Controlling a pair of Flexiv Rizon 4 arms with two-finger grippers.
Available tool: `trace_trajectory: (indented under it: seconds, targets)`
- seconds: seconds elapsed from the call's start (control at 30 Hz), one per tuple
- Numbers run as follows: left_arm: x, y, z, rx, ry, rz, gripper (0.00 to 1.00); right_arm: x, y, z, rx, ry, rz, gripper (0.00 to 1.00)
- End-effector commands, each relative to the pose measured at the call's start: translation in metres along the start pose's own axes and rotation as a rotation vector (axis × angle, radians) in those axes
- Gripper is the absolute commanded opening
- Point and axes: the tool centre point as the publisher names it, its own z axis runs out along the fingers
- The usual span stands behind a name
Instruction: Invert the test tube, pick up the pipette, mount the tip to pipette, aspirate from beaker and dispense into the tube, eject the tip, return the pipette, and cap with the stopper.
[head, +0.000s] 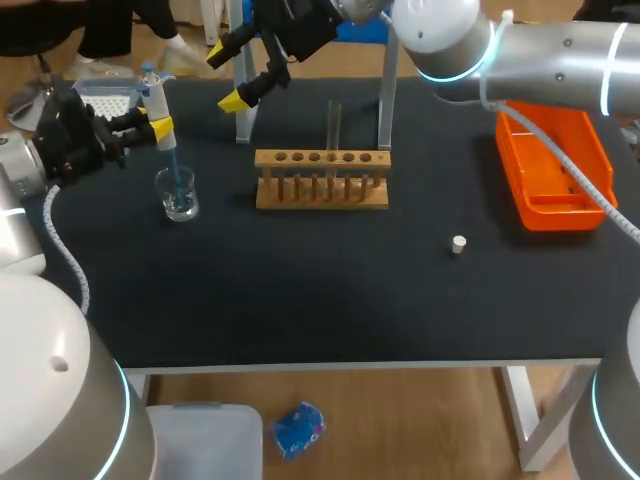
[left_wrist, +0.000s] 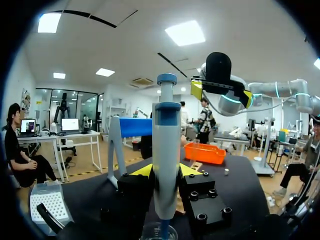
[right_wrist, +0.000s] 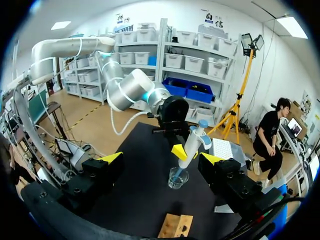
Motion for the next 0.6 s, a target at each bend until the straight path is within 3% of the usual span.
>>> trace_trajectory:
  seconds: [0.03,0.57,0.6]
  targets:
    - [0.001,0.000,0.000,0.002,-0.003,0.002,0.00,-0.001,0.001,0.000,0.005,0.004,0.000,1.00]
    - [0.001,0.000,0.000,0.002,-0.003,0.002,0.00,-0.037,0.017,0.022,0.006,0.075,-0.035,1.00]
    - [0.001,0.000,0.000,0.002,-0.003,0.002,0.00,-0.038,0.020,0.022,0.001,0.079,-0.040,0.78]
